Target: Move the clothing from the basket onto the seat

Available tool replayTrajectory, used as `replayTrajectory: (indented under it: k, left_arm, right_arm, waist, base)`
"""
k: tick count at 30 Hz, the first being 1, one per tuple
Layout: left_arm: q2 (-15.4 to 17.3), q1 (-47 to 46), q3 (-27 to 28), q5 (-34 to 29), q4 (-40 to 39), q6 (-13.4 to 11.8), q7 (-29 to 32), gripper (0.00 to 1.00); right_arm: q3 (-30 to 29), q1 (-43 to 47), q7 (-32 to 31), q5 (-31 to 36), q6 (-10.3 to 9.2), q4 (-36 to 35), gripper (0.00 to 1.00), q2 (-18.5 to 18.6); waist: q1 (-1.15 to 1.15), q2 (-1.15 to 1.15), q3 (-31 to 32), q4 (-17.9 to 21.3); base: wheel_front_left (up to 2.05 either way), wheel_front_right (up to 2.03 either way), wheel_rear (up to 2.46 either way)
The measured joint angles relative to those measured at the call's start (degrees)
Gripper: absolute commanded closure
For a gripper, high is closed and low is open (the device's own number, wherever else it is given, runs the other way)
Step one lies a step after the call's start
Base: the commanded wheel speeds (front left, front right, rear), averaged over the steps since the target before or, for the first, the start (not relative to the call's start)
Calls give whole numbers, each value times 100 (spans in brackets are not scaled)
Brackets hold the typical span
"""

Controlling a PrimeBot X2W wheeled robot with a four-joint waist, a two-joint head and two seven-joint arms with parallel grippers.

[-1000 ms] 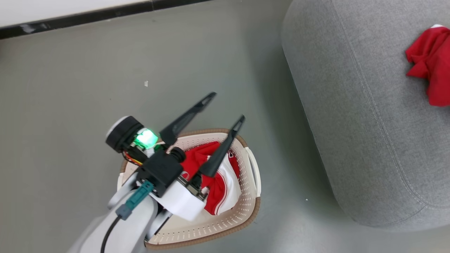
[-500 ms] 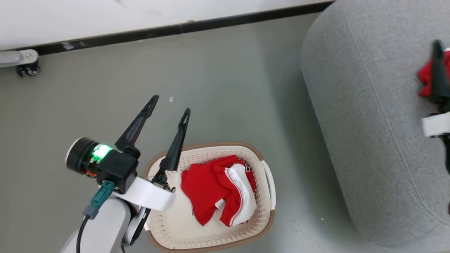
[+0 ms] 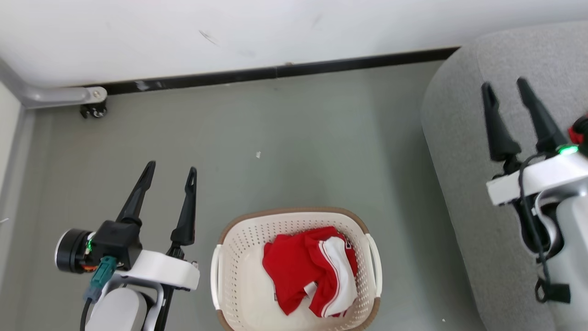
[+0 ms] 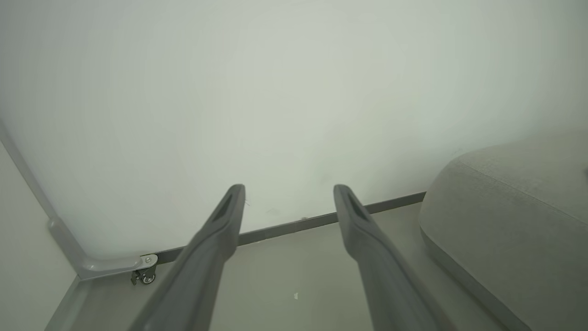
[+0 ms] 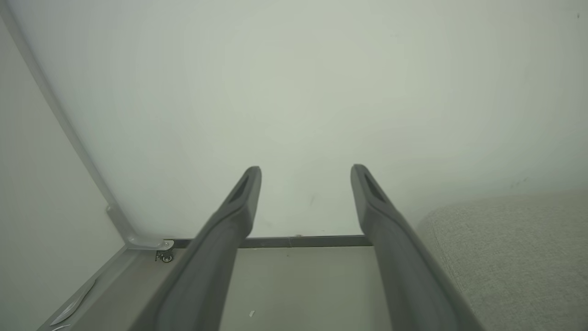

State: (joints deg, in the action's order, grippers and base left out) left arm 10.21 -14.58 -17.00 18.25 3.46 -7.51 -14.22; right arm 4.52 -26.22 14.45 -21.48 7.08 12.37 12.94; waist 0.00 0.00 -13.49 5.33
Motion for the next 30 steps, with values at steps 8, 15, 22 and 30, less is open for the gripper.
replayTrajectory:
  k: [8, 15, 22, 30]
  left_arm:
    - [-9, 298, 169, 89, 247, -101, -7, 0]
    - [-4, 567, 322, 87, 419, -250, -7, 0]
    - [54, 910, 381, 79, 579, -332, -7, 0]
    - [54, 1166, 497, 79, 583, -402, -7, 0]
  right_arm:
    - [43, 513, 0, 238, 0, 94, 0, -234]
    - [49, 983, -1, 466, 0, 143, 0, -446]
    - [97, 1494, -30, 703, 0, 140, 0, -636]
    - [-91, 2019, -30, 860, 0, 77, 0, -843]
  waist:
    - [0, 0, 364, -199]
    - [0, 0, 675, -323]
    - [0, 0, 959, -413]
    - [0, 0, 1224, -497]
  base:
    - [0, 0, 0]
    - [0, 0, 0]
    - [0, 0, 0]
    - [0, 0, 0]
